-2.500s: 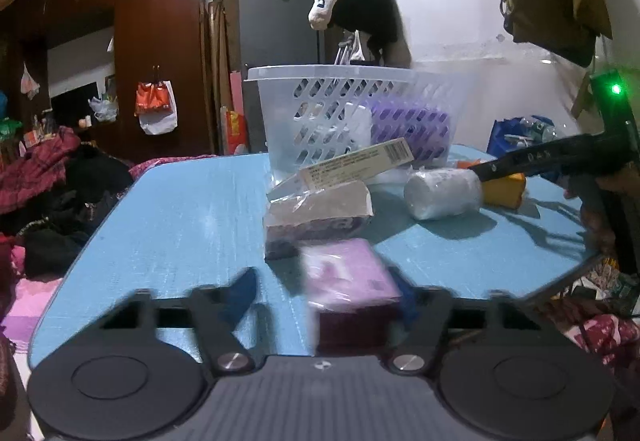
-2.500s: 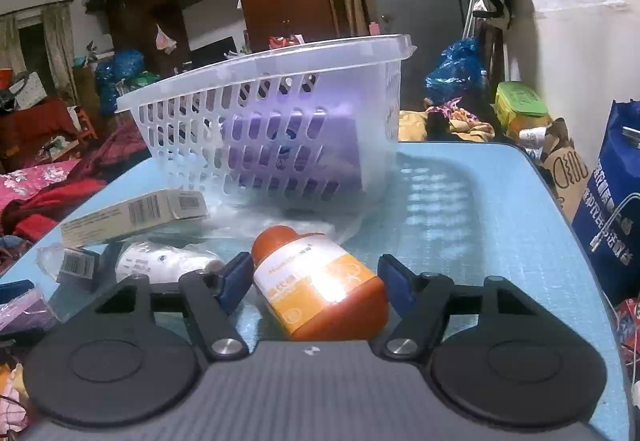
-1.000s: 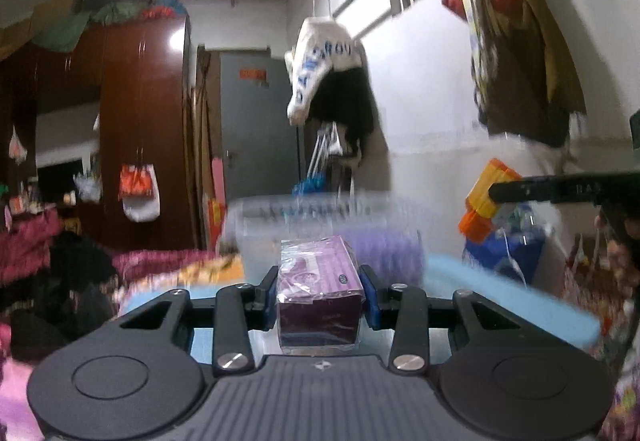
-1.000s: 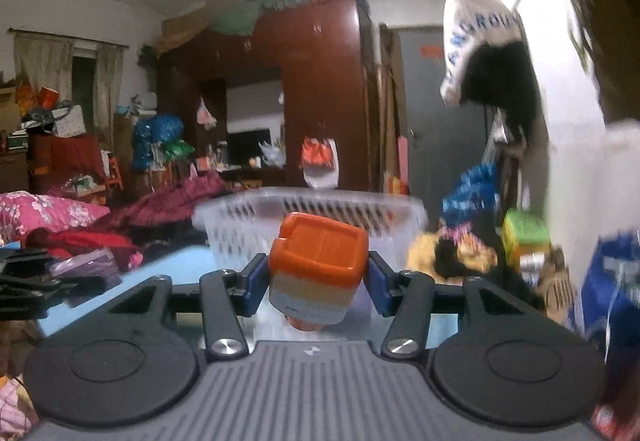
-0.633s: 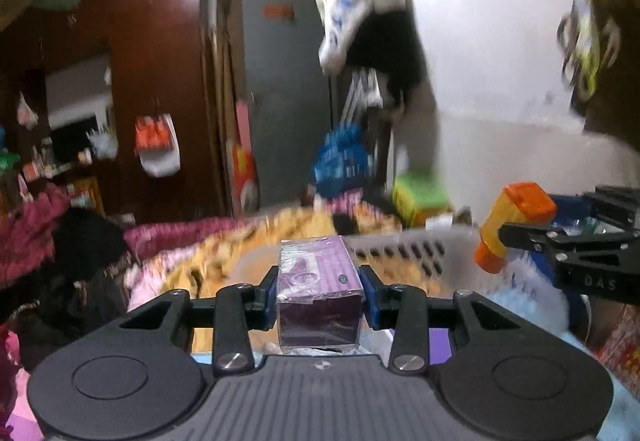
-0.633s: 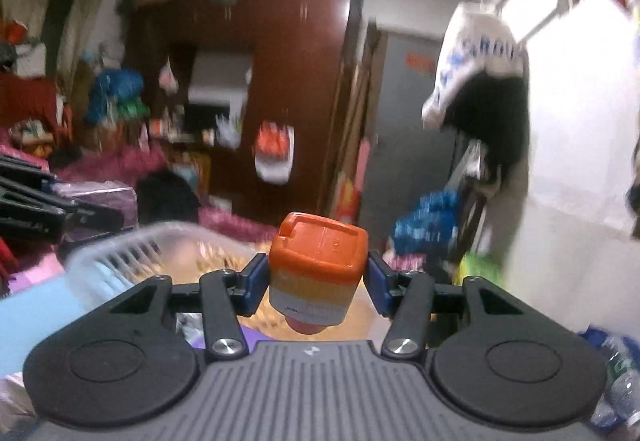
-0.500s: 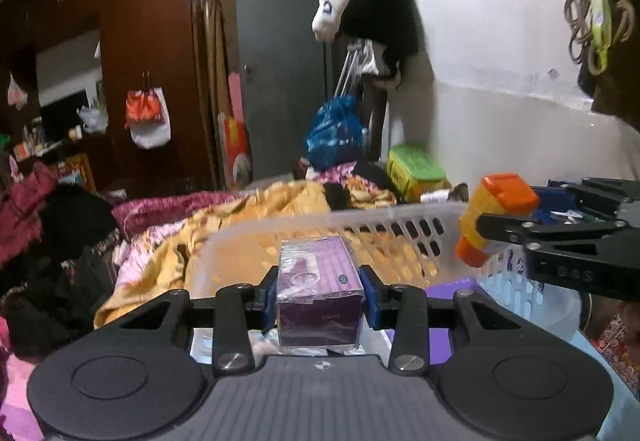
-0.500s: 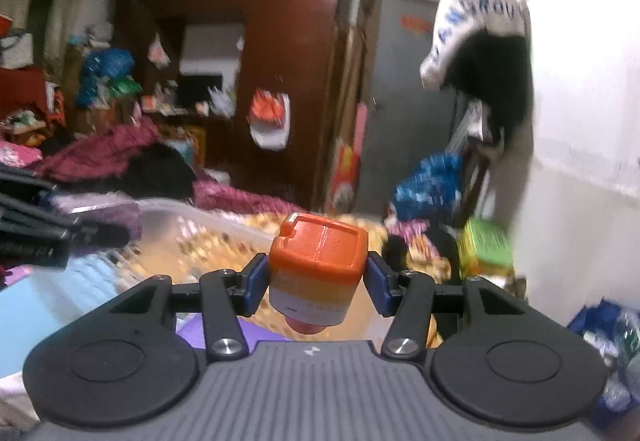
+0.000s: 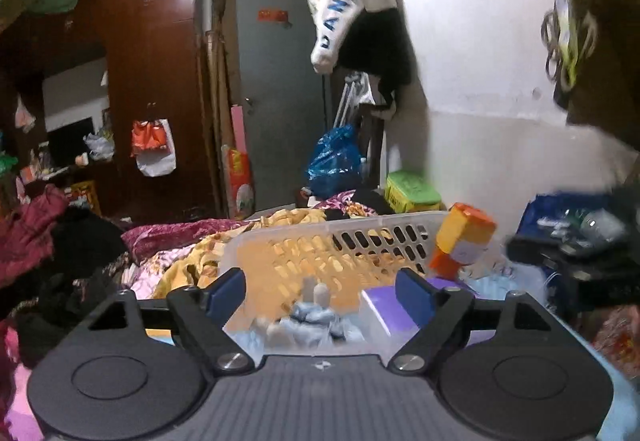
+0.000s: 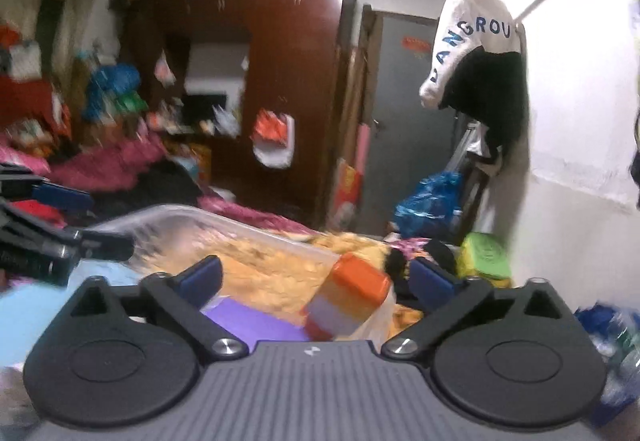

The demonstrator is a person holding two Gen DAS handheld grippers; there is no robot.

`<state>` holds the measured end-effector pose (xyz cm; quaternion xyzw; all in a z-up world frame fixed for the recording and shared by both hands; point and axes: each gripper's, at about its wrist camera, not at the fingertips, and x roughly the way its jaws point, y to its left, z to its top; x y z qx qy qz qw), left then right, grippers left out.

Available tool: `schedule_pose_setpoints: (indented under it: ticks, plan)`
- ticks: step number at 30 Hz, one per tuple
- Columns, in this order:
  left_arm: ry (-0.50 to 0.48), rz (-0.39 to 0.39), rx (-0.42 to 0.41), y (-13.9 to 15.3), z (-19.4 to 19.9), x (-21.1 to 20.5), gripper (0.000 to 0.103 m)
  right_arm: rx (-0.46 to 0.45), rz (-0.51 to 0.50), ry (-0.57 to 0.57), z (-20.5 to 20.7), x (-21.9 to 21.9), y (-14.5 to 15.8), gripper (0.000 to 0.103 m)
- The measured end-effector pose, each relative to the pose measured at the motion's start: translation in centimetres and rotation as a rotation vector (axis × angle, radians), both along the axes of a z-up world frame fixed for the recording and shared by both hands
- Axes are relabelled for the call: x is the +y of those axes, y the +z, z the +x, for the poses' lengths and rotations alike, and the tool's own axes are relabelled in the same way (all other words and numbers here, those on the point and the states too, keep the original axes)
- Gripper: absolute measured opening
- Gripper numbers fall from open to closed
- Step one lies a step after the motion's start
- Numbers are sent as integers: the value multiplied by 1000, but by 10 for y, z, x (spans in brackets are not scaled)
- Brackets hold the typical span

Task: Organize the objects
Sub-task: 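Lift both held items into the basket and open both tools, then grasp a plastic-wrapped item with the left tool while the right tool grasps the white roll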

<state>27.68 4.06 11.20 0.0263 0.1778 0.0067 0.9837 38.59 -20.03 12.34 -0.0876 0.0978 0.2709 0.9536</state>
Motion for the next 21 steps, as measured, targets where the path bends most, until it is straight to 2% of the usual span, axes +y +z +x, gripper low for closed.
schedule_pose_setpoints:
  ticks: [3, 5, 8, 11, 13, 15, 18, 21]
  plan:
    - [-1, 13, -7, -19, -53, 10, 85, 49, 113, 40, -41, -31, -17, 103]
    - [28, 14, -5, -45, -90, 16, 85, 104, 174, 76, -69, -48, -46, 103]
    - [46, -6, 6, -84, -128, 19, 85, 208, 168, 143, -85, -48, -86, 103]
    - [39, 8, 62, -112, -129, 18, 85, 285, 115, 191, -90, -27, -107, 103]
    - [46, 4, 103, -124, -117, 21, 85, 275, 38, 188, -89, -7, -108, 103]
    - [40, -44, 116, -131, -114, 27, 85, 254, 24, 166, -85, 3, -105, 103]
    - [28, -49, 122, -137, -111, 27, 85, 307, 47, 198, -77, 9, -109, 102]
    - [11, -36, 89, -136, -112, 19, 85, 314, 2, 202, -78, 19, -120, 97]
